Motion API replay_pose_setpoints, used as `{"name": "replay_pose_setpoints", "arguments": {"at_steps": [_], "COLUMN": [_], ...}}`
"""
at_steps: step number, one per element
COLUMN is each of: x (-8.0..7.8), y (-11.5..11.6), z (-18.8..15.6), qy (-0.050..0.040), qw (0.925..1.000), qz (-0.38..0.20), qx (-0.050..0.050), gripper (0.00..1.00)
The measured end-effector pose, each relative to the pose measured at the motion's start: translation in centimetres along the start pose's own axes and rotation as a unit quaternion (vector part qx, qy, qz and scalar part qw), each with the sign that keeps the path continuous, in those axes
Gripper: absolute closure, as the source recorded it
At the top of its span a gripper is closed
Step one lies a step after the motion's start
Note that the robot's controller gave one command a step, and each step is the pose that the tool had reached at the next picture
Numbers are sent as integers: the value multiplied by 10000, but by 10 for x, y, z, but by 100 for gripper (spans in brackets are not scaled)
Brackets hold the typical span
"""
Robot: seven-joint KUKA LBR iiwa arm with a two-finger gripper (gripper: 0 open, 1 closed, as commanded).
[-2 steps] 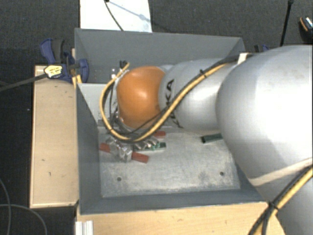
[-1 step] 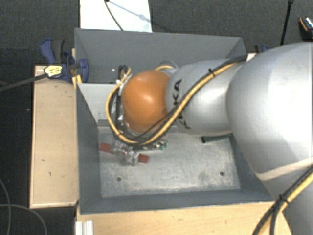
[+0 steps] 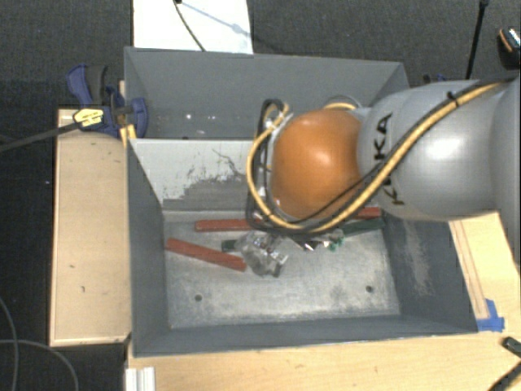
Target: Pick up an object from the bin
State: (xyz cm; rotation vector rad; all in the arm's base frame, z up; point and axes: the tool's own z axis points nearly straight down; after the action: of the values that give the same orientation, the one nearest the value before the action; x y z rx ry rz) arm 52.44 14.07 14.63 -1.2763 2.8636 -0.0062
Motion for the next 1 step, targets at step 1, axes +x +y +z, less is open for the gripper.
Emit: {"name": "replay_pose_setpoints", "arguments": {"at_steps": [1], "x": [-26], "y": [-3], "z": [30], "qy": [-2], "qw": [10000], "qz": [77], "qx": [-31], "gripper": [100]}}
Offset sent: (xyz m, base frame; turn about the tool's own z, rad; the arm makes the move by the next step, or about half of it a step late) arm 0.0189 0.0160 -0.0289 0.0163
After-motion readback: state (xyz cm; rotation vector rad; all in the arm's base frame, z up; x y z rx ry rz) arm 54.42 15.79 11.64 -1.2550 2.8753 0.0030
